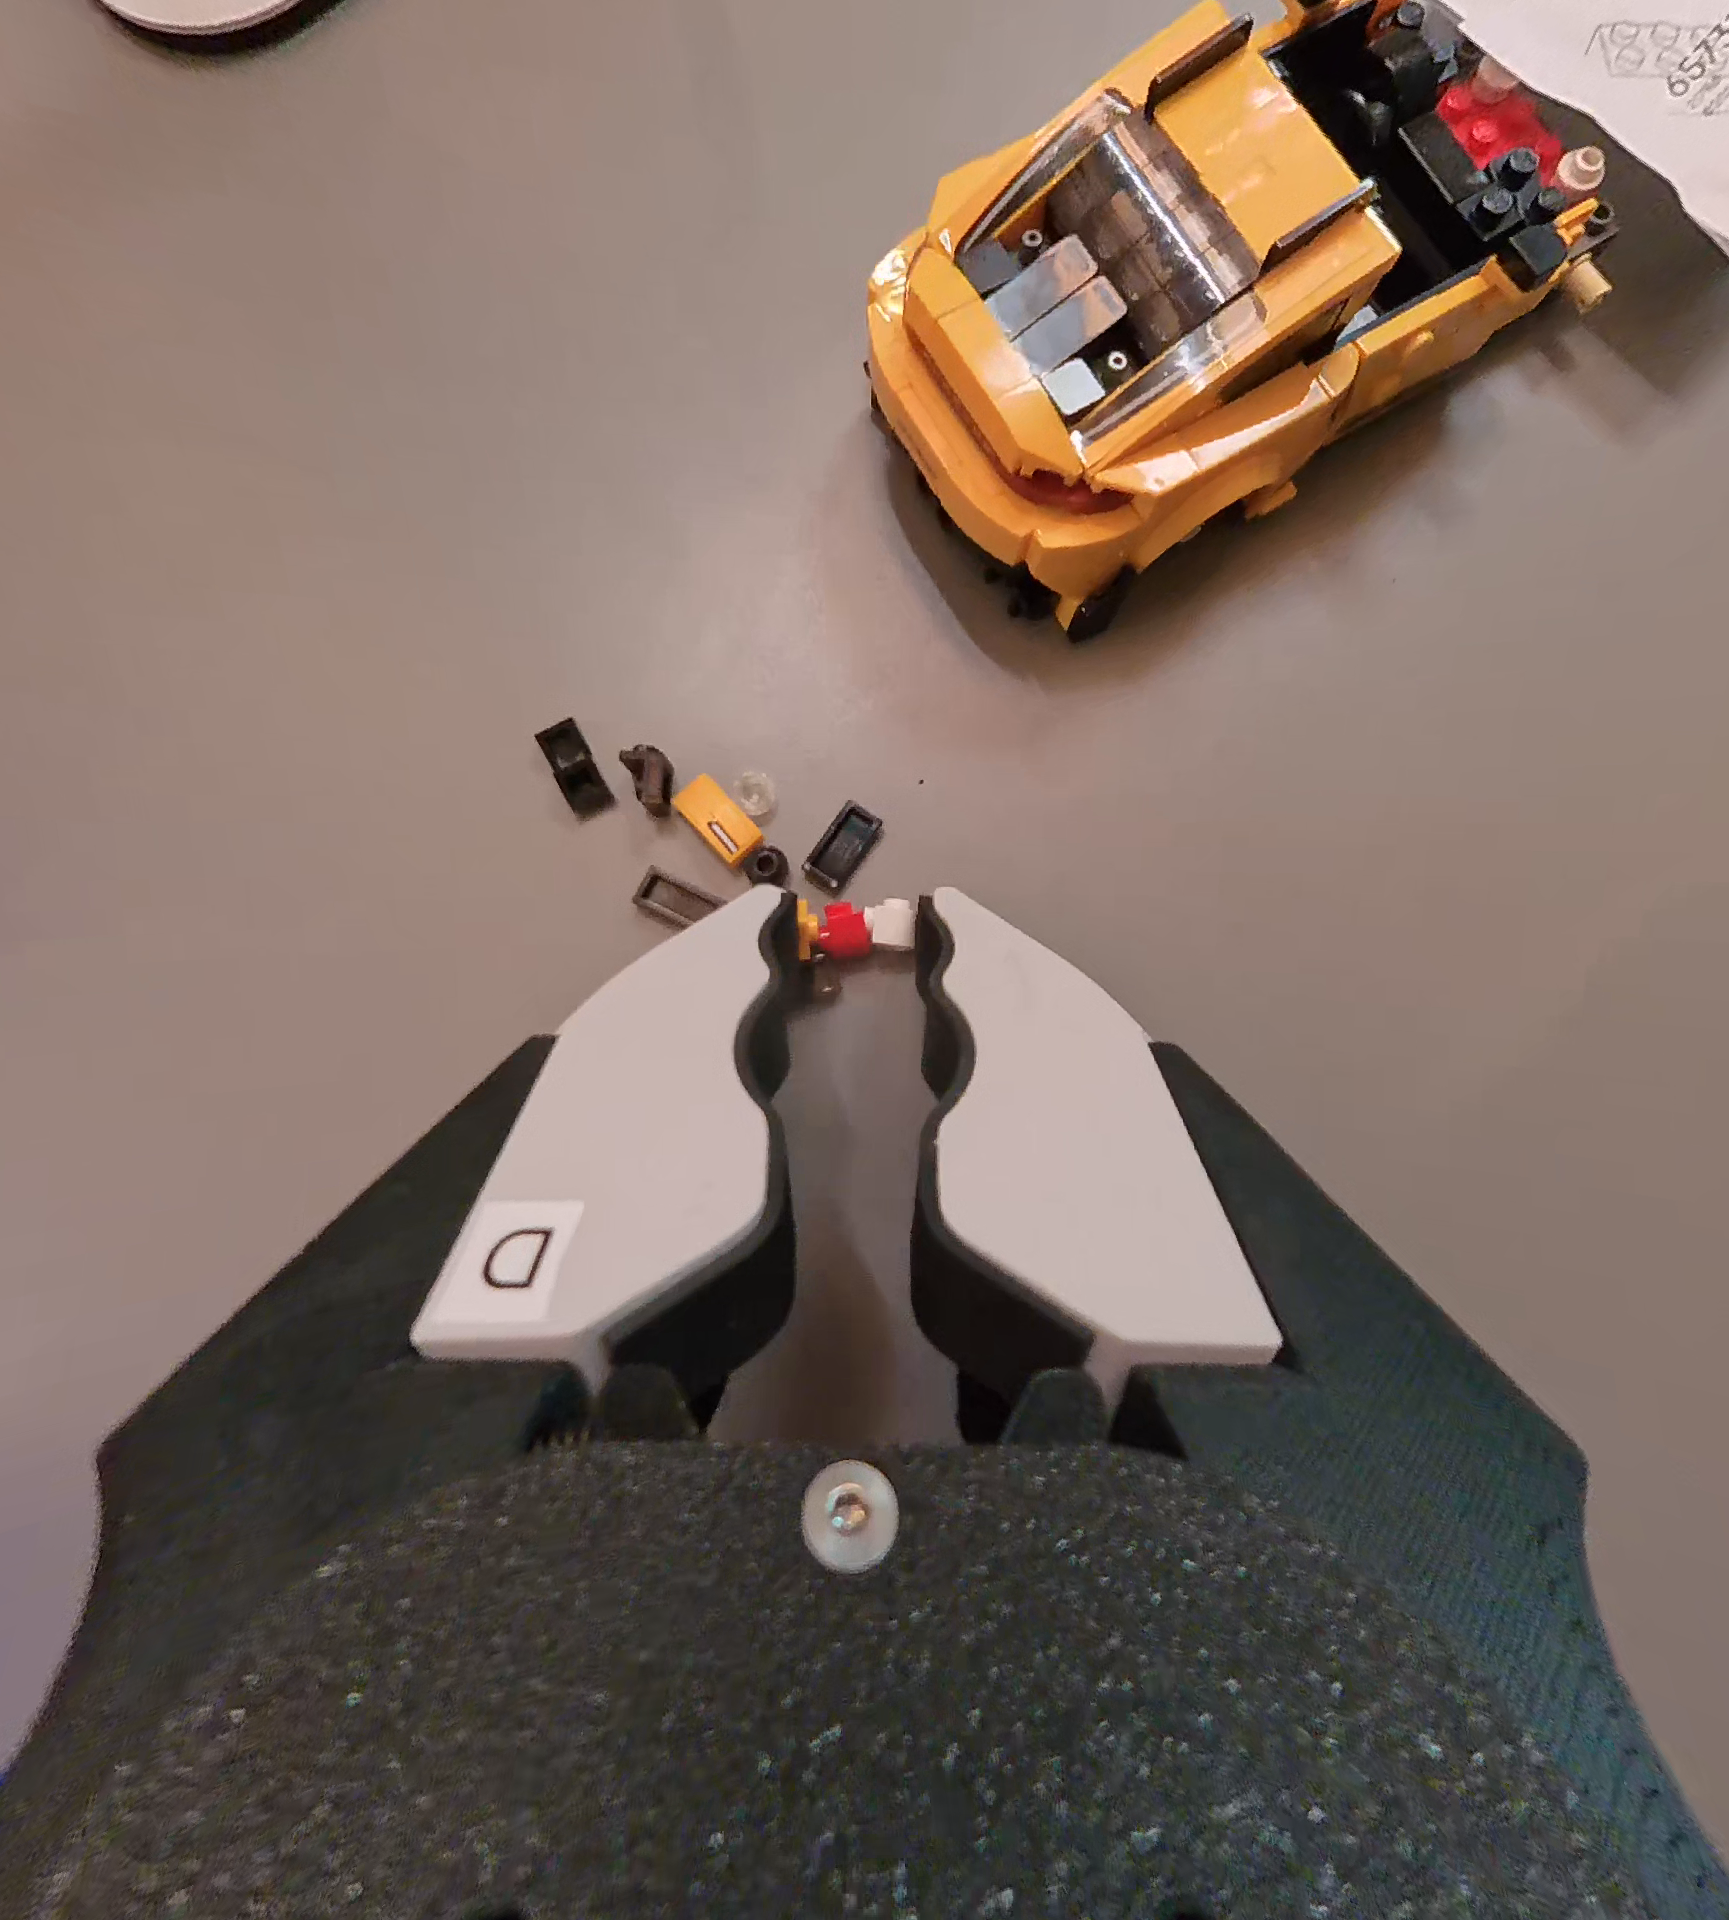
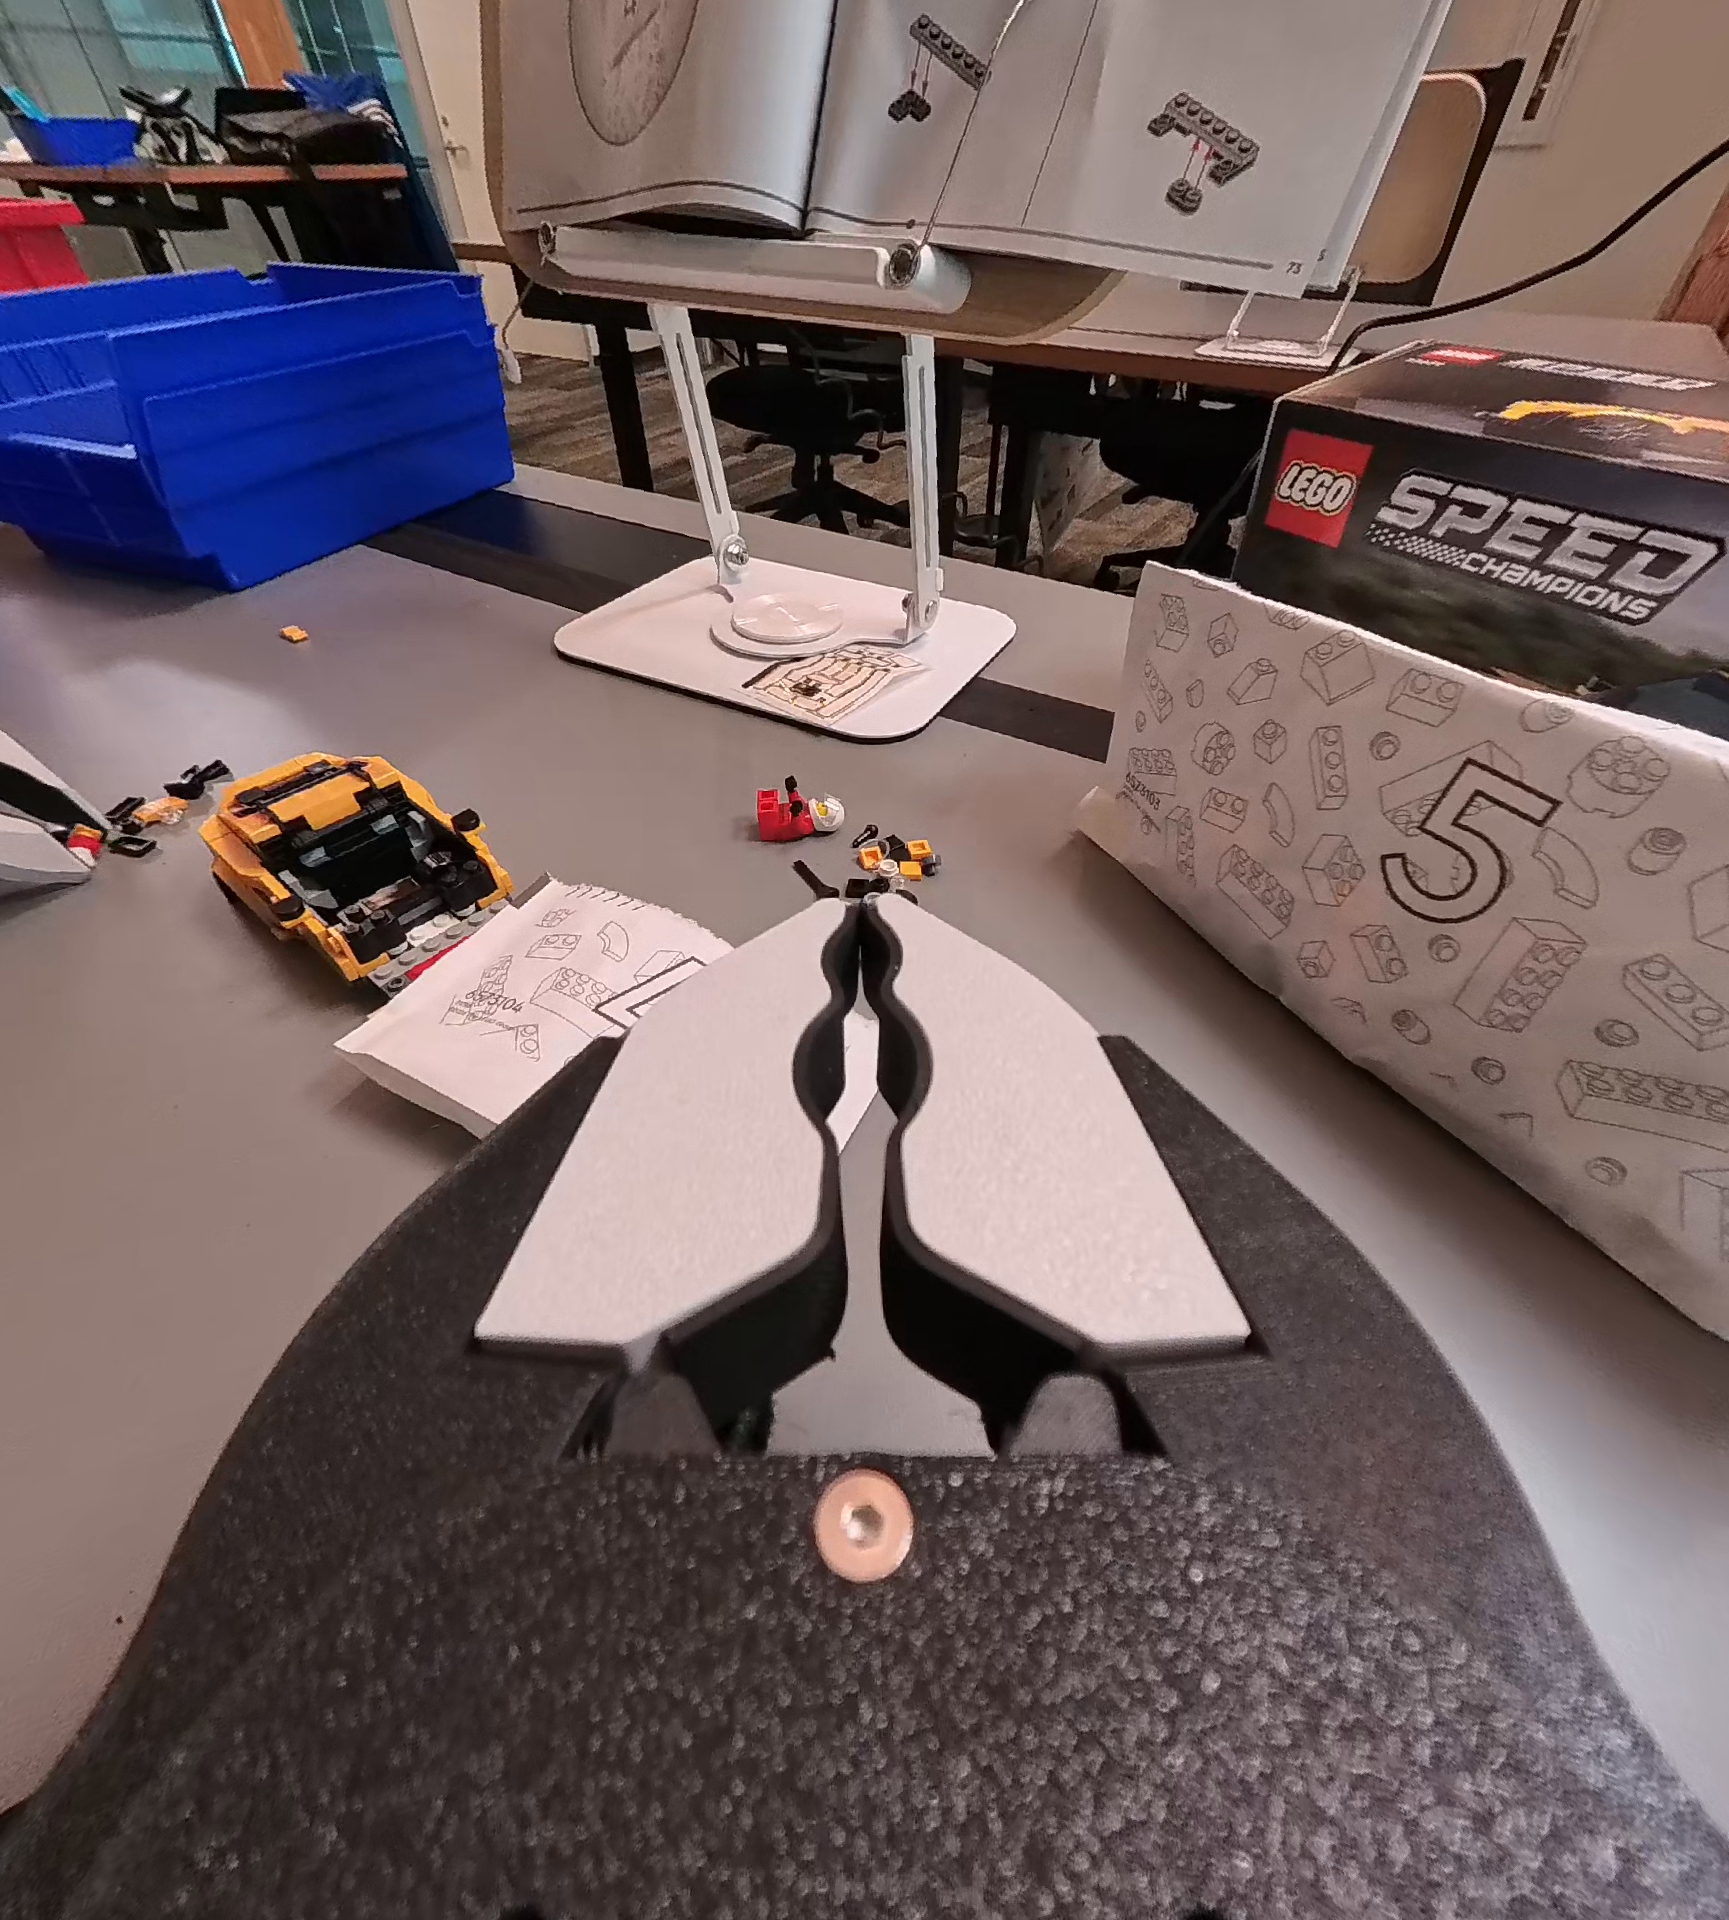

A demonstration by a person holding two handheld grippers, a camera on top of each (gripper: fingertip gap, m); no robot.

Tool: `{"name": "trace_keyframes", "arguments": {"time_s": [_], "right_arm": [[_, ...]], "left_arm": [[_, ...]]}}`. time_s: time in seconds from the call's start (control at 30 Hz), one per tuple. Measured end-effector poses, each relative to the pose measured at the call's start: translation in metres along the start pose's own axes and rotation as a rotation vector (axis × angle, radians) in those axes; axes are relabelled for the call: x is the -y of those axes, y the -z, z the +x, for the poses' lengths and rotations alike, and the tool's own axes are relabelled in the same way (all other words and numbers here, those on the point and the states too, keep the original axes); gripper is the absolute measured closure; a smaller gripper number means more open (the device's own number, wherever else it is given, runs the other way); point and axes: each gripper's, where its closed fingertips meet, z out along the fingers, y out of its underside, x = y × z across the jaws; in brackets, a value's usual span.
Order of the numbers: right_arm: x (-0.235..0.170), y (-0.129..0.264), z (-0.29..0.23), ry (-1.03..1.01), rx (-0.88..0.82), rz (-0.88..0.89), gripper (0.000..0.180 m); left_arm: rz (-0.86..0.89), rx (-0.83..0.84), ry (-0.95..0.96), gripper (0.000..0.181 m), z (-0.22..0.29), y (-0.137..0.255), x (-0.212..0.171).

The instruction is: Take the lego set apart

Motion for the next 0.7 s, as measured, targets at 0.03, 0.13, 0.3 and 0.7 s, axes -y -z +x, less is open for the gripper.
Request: {"name": "trace_keyframes", "arguments": {"time_s": [0.03,0.13,0.3,0.7], "right_arm": [[0.000,0.000,0.000,-0.001,0.000,0.000,0.180],[0.000,0.000,0.000,0.001,0.000,0.001,0.180],[-0.001,0.000,0.001,-0.002,-0.003,-0.001,0.180],[-0.001,0.000,0.000,-0.002,-0.001,-0.004,0.180]], "left_arm": [[0.000,-0.002,0.000,0.160,0.000,0.000,-0.001],[0.013,-0.006,-0.023,0.160,0.002,0.003,-0.001],[0.147,0.042,-0.072,0.160,0.007,0.043,0.020],[0.241,0.450,0.398,0.153,-0.142,0.163,-0.064]]}}
